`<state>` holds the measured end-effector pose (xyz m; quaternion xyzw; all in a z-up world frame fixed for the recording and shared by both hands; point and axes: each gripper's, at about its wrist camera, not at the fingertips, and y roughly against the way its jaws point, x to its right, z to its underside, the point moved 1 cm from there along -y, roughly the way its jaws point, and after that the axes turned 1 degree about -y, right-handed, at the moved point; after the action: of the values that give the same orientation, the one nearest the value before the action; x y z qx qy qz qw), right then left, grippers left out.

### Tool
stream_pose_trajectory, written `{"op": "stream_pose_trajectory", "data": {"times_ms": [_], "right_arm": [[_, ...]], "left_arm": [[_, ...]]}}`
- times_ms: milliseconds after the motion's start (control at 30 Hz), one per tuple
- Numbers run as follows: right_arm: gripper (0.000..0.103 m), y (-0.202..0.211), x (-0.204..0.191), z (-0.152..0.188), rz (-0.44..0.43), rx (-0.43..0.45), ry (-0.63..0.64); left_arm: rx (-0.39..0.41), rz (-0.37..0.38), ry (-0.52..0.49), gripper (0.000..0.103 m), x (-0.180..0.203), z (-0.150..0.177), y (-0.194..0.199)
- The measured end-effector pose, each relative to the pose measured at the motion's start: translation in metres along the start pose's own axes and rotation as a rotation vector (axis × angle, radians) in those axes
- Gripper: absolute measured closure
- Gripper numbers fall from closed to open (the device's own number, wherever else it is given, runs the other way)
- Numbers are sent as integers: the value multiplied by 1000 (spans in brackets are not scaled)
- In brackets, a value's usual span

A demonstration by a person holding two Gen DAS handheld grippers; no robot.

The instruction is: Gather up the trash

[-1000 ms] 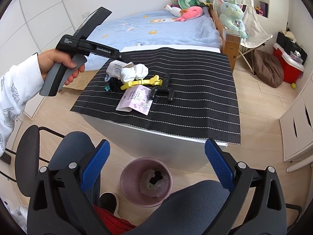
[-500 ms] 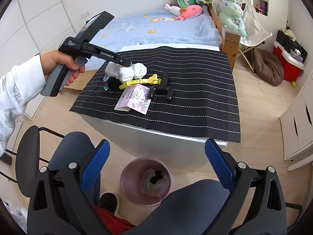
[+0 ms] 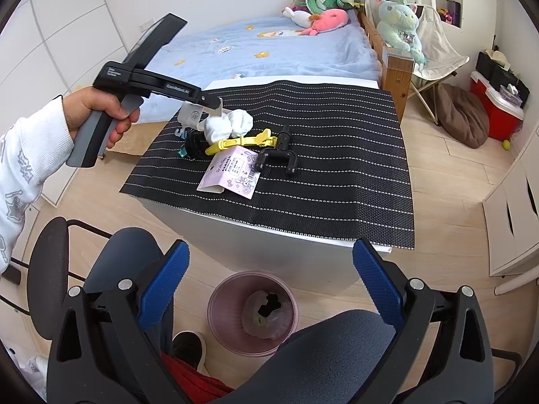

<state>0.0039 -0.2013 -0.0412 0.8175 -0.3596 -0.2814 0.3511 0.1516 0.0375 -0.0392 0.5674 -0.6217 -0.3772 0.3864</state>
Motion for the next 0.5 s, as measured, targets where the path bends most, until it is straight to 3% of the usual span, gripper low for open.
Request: {"op": "stream_pose_trajectory", "data": {"times_ms": [500], "right_arm": [[7, -8, -13, -45, 4, -6, 91]], "left_arm": [[122, -8, 19, 39, -5, 0, 45]]}}
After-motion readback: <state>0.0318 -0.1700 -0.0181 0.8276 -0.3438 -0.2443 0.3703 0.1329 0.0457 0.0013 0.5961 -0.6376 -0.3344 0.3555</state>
